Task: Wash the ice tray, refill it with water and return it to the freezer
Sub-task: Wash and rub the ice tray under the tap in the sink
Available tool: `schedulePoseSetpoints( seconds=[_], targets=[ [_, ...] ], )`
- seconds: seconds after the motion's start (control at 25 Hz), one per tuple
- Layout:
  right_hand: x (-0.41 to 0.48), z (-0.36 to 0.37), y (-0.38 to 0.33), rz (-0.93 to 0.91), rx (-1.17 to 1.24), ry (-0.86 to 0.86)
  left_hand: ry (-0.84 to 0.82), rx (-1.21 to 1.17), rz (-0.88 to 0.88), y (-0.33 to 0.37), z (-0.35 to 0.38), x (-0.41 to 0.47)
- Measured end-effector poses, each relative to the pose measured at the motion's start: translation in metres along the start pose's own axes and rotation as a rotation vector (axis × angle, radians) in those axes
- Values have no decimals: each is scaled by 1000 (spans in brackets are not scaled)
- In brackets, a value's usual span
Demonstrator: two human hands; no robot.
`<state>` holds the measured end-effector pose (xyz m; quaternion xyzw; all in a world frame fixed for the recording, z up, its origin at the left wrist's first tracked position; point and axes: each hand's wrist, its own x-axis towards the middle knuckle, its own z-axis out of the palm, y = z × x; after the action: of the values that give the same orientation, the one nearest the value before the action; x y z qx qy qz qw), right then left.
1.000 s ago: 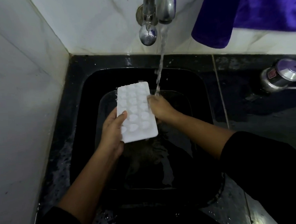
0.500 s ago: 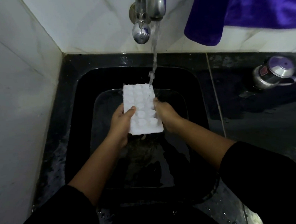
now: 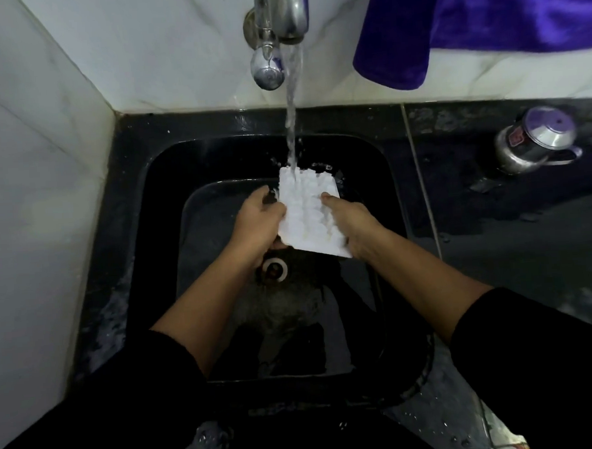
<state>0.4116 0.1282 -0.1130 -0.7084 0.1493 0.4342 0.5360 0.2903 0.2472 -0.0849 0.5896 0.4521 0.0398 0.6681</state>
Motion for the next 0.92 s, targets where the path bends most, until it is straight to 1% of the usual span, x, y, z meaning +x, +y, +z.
schedulePoseSetpoints(
  seconds=[0.08, 0.16, 0.2, 0.24, 0.32, 0.4, 0.56, 0.64, 0.72, 0.8, 0.84, 0.92],
  targets=[
    [-1, -3, -2, -18, -27, 6, -22, 20, 11, 1, 8, 2],
    [1, -9, -6, -36, -24, 46, -88, 36, -24, -7, 19, -5],
    [-1, -12, -7, -51, -30, 52, -92, 28, -44, -10, 21, -7],
    [-6, -13, -7, -77, -62, 45, -57, 30, -38, -11, 22, -7],
    [-25, -12, -2, -147, -168, -6, 74, 78, 43, -12, 17, 2],
    [-45, -16, 6, -220, -246, -59, 163, 79, 106, -12, 13, 11],
    [-66, -33, 24, -339, -374, -142, 255, -162, 99, -12, 13, 26],
    [-69, -44, 29, -407, -481, -155, 219, -232, 66, -8, 4, 32],
    [-68, -53, 27, -484, -573, -178, 73, -215, 53, -5, -10, 36],
    [-62, -59, 19, -568, -671, -209, -76, -145, 73, 1, -26, 34],
    [-58, -59, 14, -596, -709, -229, -102, -68, 89, 4, -33, 33],
    [-52, -53, 3, -636, -770, -264, -57, 93, 120, 11, -40, 29]
  ],
)
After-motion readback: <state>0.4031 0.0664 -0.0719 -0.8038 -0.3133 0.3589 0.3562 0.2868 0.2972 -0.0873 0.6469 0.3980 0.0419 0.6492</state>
